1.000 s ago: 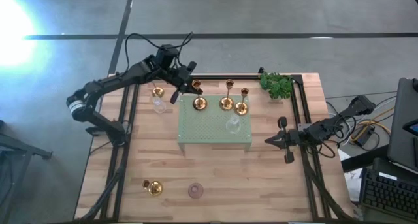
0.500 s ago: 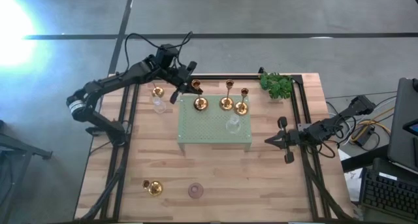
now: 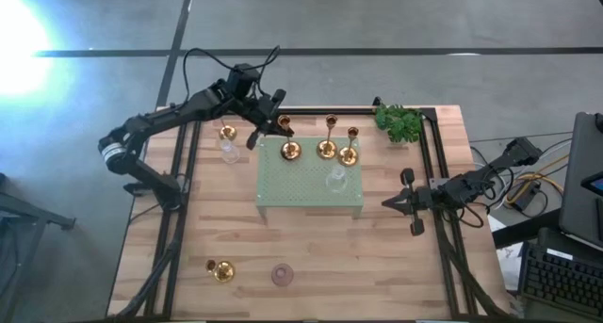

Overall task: Pick & Place candle stick holders
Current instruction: Put the gold candle stand on the shelf

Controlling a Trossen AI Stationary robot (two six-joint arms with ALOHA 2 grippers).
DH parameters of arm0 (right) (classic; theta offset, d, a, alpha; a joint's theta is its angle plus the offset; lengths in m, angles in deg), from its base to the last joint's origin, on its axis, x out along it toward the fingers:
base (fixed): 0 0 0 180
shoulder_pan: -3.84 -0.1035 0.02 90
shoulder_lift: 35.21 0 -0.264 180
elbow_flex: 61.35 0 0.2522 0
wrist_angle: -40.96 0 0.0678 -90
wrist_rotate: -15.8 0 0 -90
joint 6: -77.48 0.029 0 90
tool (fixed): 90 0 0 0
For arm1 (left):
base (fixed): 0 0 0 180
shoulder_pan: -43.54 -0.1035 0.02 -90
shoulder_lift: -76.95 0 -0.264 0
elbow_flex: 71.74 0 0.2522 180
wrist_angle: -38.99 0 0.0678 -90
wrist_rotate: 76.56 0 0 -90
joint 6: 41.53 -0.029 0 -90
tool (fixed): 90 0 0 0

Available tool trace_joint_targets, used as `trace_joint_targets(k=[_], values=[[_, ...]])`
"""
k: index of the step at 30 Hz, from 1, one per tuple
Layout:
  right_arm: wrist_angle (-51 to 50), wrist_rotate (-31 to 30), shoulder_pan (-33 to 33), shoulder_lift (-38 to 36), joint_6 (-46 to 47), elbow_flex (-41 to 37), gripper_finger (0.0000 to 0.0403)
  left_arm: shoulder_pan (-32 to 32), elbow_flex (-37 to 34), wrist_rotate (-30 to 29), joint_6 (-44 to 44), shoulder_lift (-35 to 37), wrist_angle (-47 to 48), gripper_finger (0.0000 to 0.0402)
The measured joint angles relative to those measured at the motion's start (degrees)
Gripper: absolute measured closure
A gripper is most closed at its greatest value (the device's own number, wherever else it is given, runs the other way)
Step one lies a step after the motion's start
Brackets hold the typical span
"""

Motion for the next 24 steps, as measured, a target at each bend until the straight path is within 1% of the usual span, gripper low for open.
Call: trace_joint_targets(k=[24], values=[[-0.03, 0.01, 0.01, 0.00, -0.02, 0.00, 0.0394, 0.00, 0.00, -1.48, 1.44, -0.04, 0.02, 0.0382]])
